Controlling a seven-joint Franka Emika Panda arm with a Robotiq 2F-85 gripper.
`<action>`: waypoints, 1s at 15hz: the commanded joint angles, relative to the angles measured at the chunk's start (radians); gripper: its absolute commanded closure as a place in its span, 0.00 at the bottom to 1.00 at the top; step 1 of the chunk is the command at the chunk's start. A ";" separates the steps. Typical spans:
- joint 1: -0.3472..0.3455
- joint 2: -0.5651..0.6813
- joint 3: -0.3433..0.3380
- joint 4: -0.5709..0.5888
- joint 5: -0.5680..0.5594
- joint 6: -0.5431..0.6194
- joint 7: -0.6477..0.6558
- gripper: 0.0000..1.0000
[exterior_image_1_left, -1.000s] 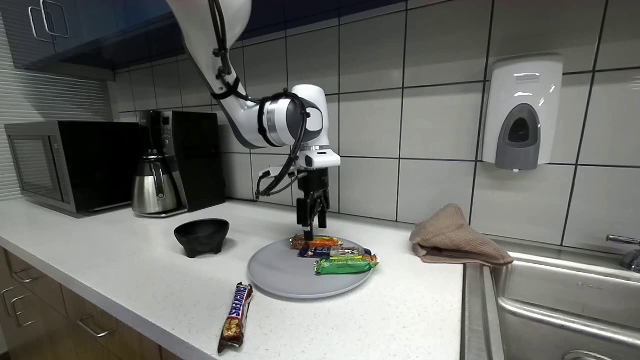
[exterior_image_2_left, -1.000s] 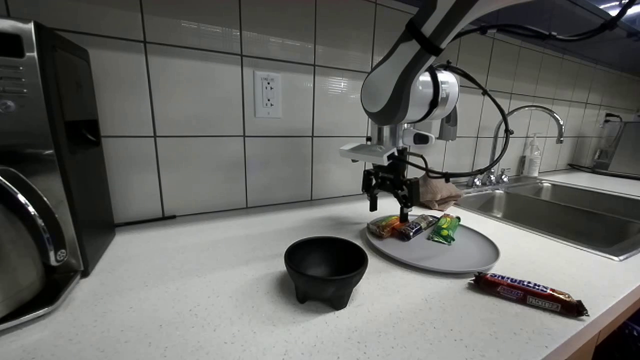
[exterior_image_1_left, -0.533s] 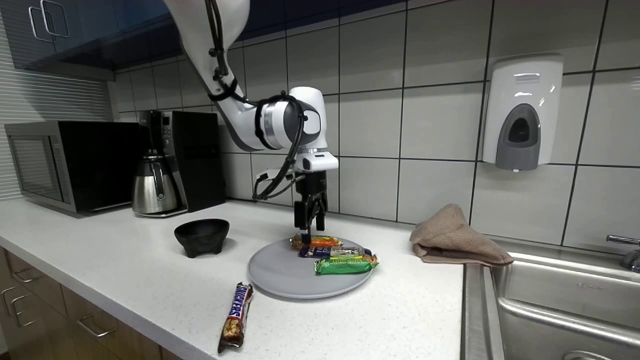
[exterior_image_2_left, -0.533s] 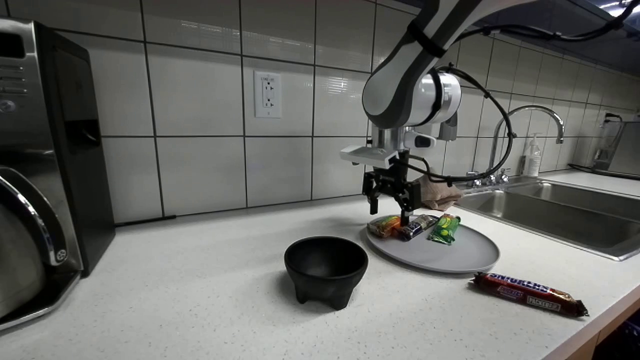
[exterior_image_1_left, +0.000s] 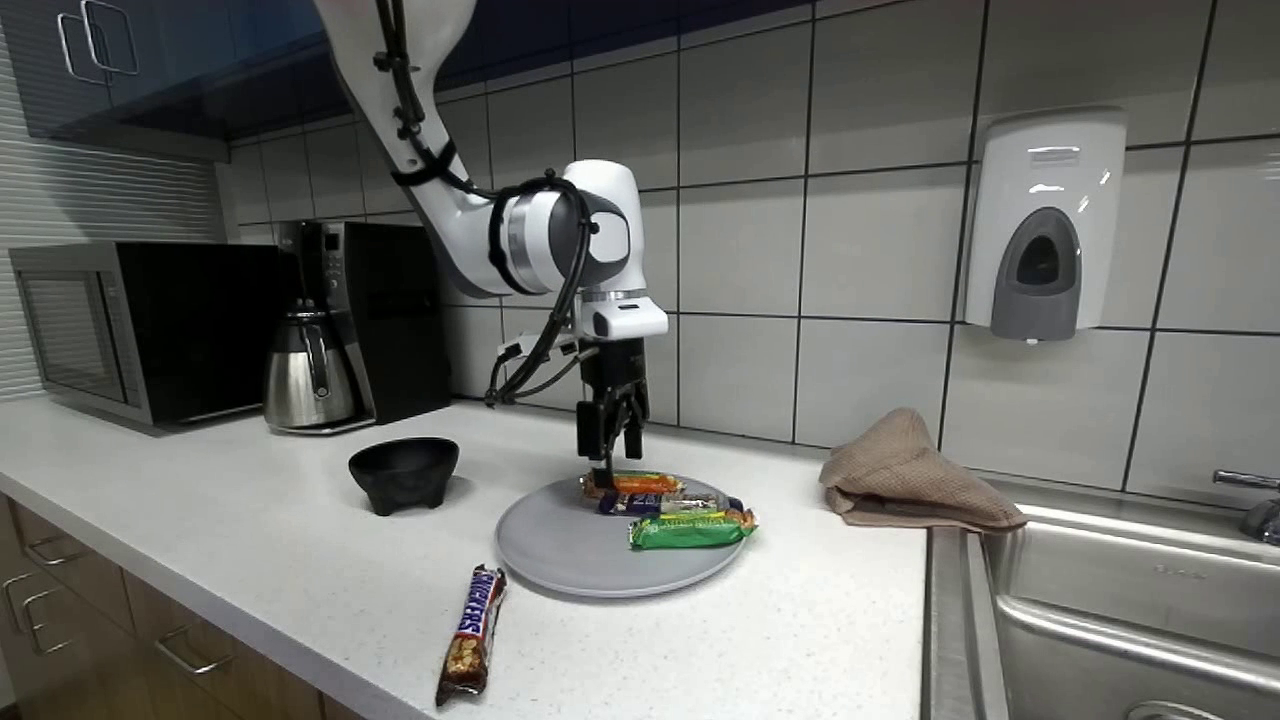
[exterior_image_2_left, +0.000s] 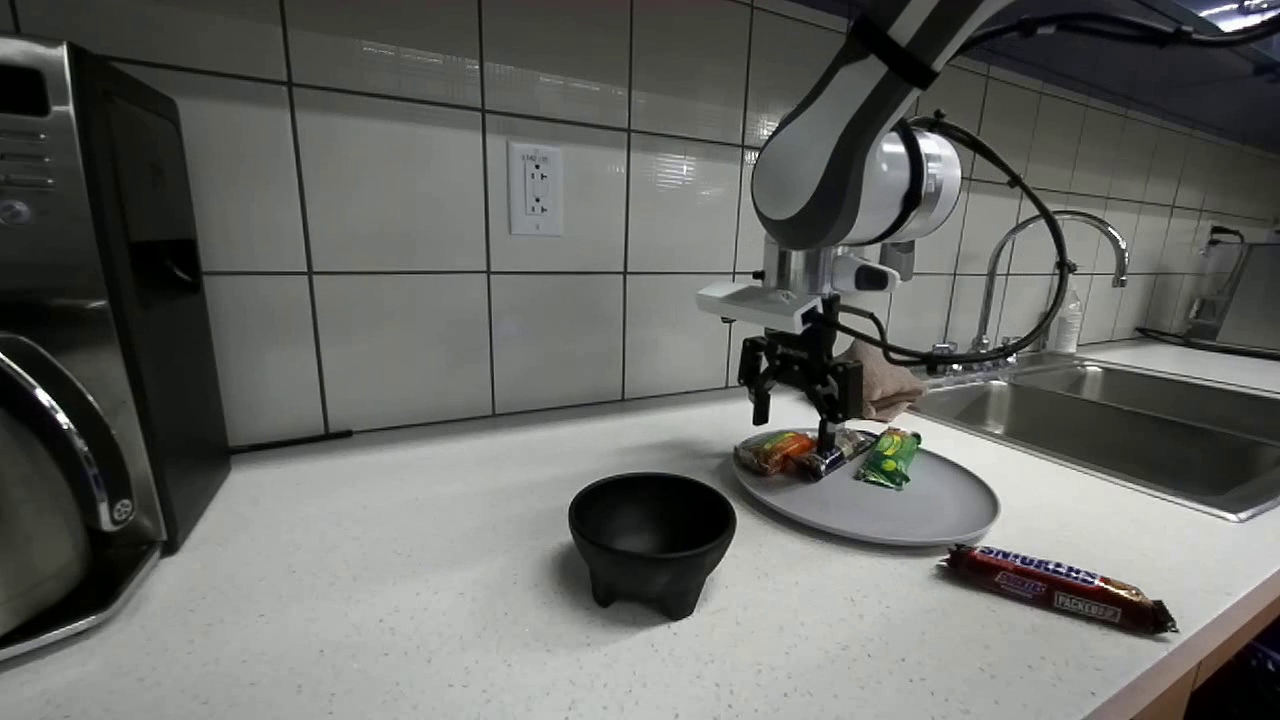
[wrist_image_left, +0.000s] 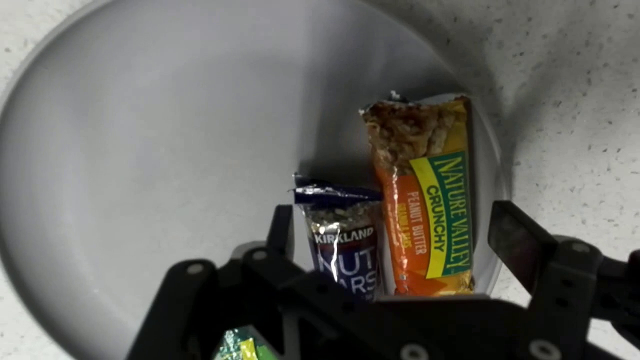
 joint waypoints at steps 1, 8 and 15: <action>-0.027 -0.099 0.025 -0.101 -0.007 0.032 -0.017 0.00; -0.067 -0.193 0.042 -0.204 0.007 0.018 -0.099 0.00; -0.094 -0.261 0.038 -0.281 -0.008 0.014 -0.140 0.00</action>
